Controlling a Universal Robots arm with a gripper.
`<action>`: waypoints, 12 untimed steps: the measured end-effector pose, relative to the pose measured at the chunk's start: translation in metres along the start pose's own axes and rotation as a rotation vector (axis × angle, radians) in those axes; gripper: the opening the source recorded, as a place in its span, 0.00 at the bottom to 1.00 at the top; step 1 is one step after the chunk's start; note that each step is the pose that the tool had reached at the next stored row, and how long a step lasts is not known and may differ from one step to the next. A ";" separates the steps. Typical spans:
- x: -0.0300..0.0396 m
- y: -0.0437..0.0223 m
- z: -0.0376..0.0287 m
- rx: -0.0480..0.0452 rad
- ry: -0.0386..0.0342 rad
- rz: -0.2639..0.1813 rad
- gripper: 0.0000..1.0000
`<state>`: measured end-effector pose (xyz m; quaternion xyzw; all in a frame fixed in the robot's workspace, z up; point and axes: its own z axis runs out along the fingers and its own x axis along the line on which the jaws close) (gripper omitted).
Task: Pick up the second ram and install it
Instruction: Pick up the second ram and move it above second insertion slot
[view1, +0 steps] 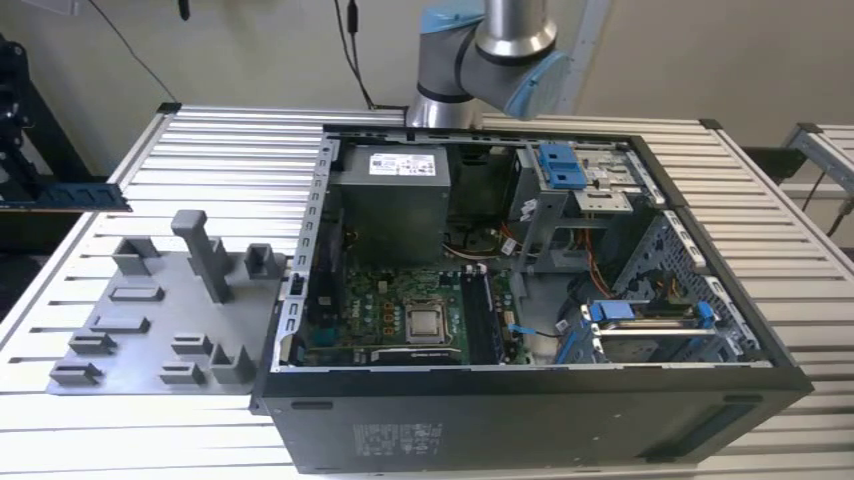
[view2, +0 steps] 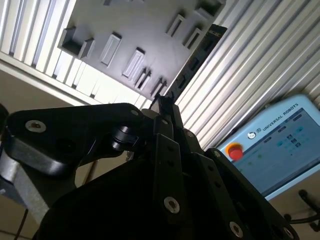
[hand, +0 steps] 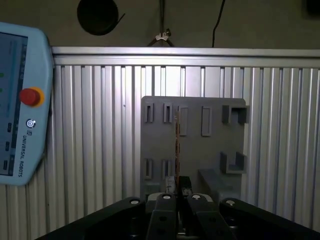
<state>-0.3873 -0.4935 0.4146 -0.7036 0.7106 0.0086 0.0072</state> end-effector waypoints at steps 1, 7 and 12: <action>0.0000 -0.0020 0.0000 -0.0003 0.0000 0.000 0.14; -0.0001 -0.0131 -0.0001 -0.0012 0.0000 0.000 0.14; -0.0002 -0.0219 -0.0001 -0.0016 0.0000 0.000 0.14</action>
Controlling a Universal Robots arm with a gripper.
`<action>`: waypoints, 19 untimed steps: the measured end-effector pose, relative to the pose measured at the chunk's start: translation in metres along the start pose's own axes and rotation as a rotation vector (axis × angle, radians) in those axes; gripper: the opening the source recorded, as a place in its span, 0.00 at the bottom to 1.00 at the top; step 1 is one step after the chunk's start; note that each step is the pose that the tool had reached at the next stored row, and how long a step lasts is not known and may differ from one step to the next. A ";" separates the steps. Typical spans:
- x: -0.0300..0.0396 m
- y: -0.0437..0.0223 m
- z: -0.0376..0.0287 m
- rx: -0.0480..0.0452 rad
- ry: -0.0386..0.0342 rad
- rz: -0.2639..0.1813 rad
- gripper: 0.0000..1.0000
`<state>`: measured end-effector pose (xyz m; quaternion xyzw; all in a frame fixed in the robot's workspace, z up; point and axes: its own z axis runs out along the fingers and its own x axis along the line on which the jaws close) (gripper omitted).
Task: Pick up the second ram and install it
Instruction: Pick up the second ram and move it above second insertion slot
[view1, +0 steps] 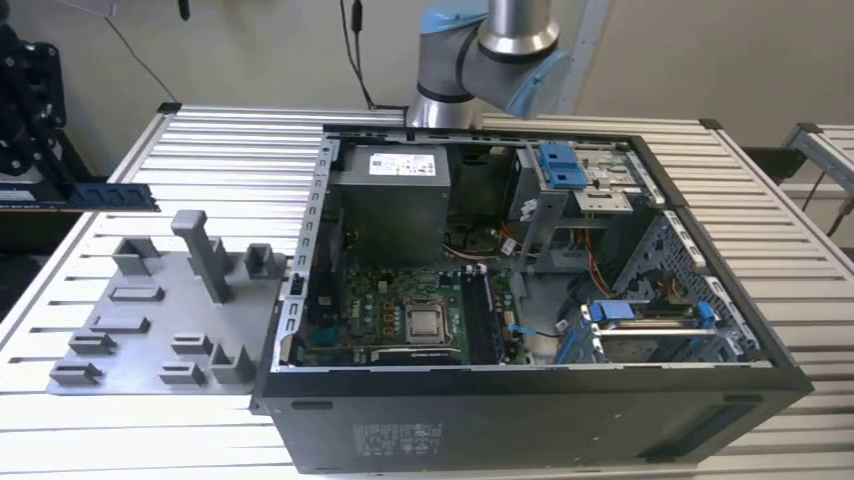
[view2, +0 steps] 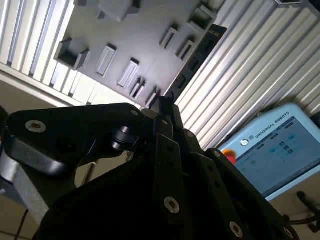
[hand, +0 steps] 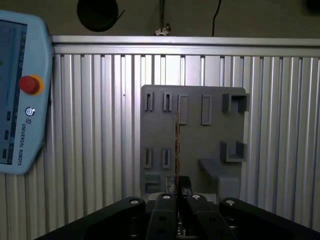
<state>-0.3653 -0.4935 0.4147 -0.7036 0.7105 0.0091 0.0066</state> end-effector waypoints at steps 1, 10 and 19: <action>0.0000 -0.0019 0.0000 -0.0001 0.0000 0.000 0.14; -0.0002 -0.0195 -0.0001 -0.0009 0.0000 0.000 0.14; -0.0004 -0.0374 -0.0002 -0.0020 0.0000 0.000 0.14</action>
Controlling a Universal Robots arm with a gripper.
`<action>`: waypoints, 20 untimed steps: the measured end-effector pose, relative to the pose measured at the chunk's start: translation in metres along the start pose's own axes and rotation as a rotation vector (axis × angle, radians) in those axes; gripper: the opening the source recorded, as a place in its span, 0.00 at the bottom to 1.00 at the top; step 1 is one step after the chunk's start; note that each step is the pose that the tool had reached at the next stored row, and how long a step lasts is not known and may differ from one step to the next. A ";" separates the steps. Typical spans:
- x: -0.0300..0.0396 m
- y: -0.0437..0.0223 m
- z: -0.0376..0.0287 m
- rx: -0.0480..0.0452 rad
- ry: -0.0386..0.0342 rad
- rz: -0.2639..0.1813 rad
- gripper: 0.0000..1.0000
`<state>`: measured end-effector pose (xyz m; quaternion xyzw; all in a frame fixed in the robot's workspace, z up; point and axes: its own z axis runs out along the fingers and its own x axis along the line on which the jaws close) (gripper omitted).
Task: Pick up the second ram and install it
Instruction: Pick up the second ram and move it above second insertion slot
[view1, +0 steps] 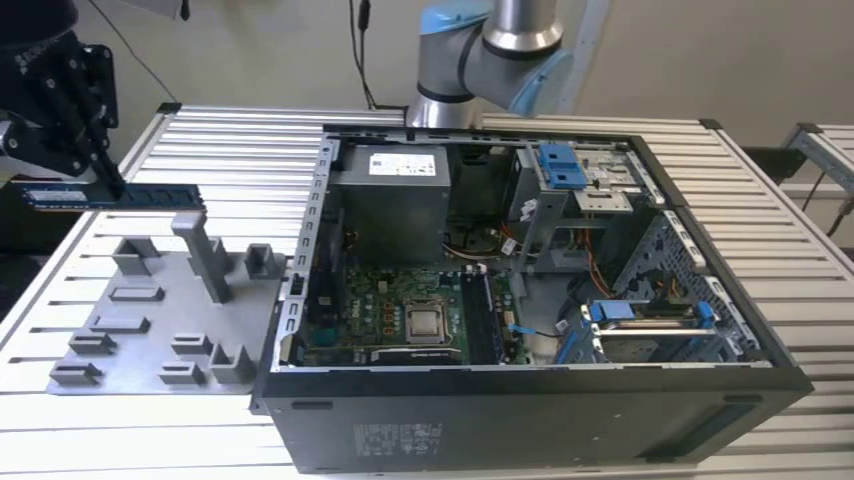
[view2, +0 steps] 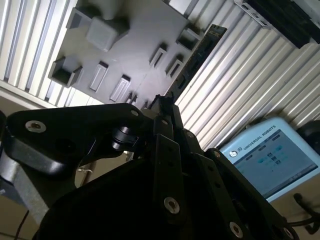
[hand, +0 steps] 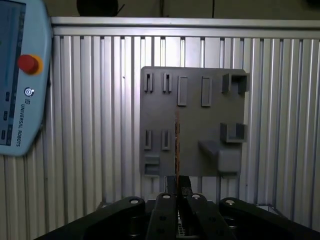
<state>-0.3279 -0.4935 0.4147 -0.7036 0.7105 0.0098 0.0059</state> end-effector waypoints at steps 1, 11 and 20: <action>0.0000 -0.0020 0.0001 0.0000 -0.0001 0.000 0.14; -0.0002 -0.0213 0.0000 -0.0012 -0.0001 0.000 0.14; -0.0004 -0.0368 -0.0002 -0.0017 0.0000 0.000 0.14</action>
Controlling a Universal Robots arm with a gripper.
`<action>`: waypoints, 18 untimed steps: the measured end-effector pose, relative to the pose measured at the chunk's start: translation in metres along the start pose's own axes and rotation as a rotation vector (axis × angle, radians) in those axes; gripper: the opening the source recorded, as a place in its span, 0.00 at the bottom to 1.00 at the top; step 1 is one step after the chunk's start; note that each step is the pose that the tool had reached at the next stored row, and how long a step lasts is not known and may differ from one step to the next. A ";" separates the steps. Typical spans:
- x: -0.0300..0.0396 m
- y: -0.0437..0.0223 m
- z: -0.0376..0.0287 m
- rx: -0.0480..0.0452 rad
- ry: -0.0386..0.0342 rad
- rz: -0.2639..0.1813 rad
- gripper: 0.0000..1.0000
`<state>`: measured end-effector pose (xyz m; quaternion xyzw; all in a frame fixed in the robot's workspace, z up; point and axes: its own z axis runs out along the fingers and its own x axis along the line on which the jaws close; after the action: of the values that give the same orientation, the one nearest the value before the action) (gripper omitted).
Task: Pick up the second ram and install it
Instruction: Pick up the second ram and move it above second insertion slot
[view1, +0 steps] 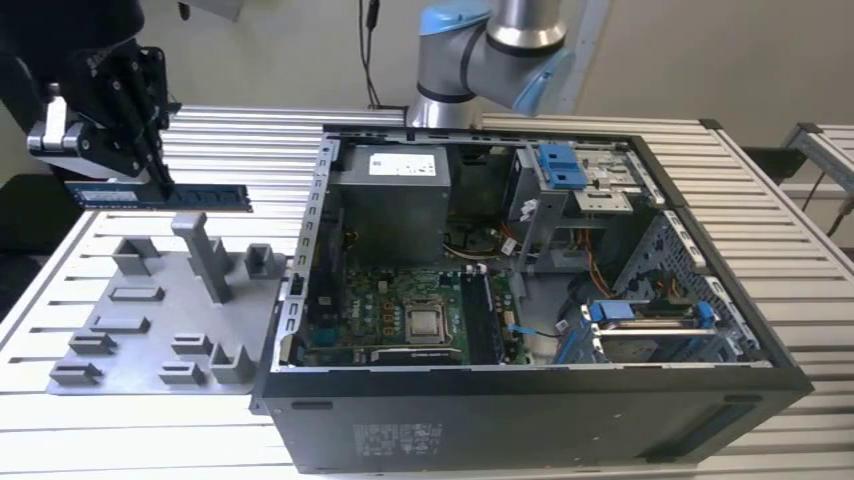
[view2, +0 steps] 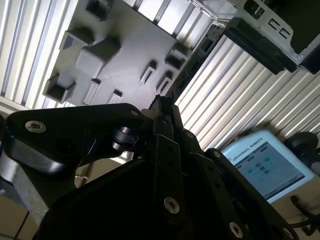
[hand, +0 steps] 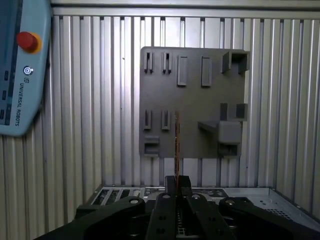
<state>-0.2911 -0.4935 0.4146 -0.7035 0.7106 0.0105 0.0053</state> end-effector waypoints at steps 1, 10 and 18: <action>0.0000 -0.0017 0.0000 -0.0001 0.0000 0.000 0.14; -0.0001 -0.0178 -0.0001 -0.0005 0.0000 0.000 0.14; -0.0003 -0.0325 -0.0003 -0.0010 0.0001 0.000 0.14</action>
<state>-0.2586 -0.4935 0.4147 -0.7035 0.7106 0.0108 0.0049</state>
